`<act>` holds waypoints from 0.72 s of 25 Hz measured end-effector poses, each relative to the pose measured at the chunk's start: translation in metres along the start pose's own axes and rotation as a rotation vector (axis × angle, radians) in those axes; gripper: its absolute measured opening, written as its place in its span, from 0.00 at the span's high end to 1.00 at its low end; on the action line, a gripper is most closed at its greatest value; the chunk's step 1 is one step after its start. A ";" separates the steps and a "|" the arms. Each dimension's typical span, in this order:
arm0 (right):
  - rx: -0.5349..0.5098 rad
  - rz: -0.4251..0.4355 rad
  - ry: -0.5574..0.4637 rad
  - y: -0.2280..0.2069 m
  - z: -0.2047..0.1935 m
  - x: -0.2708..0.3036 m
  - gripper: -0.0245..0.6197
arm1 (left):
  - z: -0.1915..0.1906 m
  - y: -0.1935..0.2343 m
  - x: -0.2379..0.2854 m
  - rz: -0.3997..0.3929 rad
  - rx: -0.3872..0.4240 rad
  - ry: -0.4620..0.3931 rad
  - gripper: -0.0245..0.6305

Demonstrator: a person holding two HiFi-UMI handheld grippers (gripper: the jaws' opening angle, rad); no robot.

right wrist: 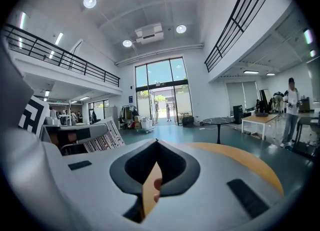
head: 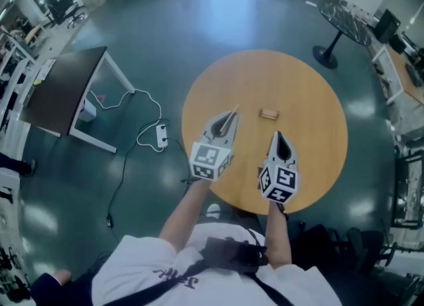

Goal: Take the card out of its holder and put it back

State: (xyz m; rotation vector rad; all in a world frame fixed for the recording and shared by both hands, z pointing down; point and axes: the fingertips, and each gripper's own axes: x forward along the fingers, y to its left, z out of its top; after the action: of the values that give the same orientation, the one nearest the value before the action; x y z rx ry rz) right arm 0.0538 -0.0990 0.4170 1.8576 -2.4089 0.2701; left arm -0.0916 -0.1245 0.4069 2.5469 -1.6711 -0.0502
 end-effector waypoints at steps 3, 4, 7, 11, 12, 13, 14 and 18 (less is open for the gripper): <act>-0.006 0.002 -0.004 0.009 -0.002 -0.003 0.93 | 0.000 0.003 -0.010 0.045 0.012 -0.001 0.93; -0.008 0.004 -0.006 0.012 -0.001 -0.004 0.93 | -0.002 0.004 -0.013 0.053 0.014 0.004 0.93; -0.010 0.004 -0.016 0.017 0.000 -0.006 0.93 | -0.008 0.001 -0.016 0.044 0.025 0.019 0.93; -0.010 -0.003 -0.020 0.017 -0.001 -0.006 0.93 | -0.010 -0.006 -0.011 -0.002 0.039 0.023 0.93; -0.009 -0.006 -0.018 0.016 -0.001 -0.005 0.93 | -0.010 -0.007 -0.008 -0.008 0.038 0.024 0.93; -0.008 -0.010 -0.016 0.014 -0.002 -0.005 0.93 | -0.010 -0.007 -0.005 -0.014 0.038 0.025 0.93; -0.007 -0.015 -0.013 0.012 -0.002 -0.005 0.93 | -0.011 -0.007 -0.002 -0.021 0.038 0.027 0.93; 0.002 -0.041 0.004 0.000 -0.010 -0.002 0.93 | -0.018 -0.003 0.015 -0.049 0.052 0.050 0.93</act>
State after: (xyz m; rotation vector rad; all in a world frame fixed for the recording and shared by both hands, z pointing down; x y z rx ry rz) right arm 0.0543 -0.0952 0.4262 1.9031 -2.3659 0.2737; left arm -0.0810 -0.1358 0.4250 2.6039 -1.6140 0.0534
